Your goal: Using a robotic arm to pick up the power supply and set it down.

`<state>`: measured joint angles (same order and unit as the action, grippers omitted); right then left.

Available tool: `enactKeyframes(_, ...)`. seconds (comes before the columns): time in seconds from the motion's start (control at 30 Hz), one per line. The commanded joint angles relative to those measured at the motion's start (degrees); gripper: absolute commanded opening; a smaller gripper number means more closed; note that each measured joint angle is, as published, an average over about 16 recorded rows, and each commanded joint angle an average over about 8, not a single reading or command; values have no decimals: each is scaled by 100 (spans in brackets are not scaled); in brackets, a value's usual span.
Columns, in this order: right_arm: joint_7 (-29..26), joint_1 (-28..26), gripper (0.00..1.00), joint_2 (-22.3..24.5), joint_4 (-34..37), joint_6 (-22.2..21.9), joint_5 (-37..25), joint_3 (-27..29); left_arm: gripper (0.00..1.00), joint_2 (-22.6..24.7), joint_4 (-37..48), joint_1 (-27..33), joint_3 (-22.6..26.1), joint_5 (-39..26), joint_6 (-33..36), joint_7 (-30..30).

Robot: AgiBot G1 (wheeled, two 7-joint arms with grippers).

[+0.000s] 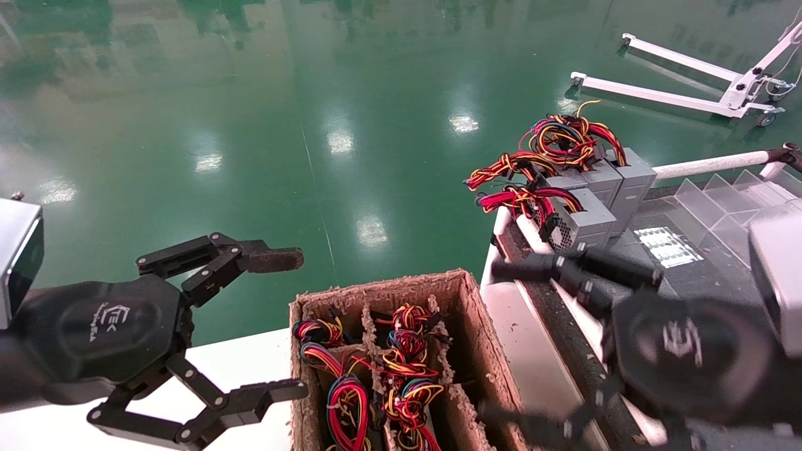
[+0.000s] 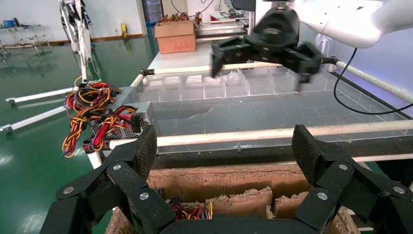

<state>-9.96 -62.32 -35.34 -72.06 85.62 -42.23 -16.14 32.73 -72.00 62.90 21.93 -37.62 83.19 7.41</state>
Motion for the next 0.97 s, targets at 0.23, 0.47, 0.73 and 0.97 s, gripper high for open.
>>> enactKeyframes(0.23,-119,166,100,72,-333,25,92,30,100,0,1,-1,0,0,-1,0)
enactKeyframes(0.47,-96,122,100,54,-240,18,74,23,100,0,1,-1,0,1,-1,0)
enactKeyframes(0.73,-80,95,100,40,-181,13,50,18,100,0,1,-1,0,1,-1,0)
enactKeyframes(0.97,-75,83,100,35,-157,11,44,15,100,-1,1,-1,0,1,-1,0)
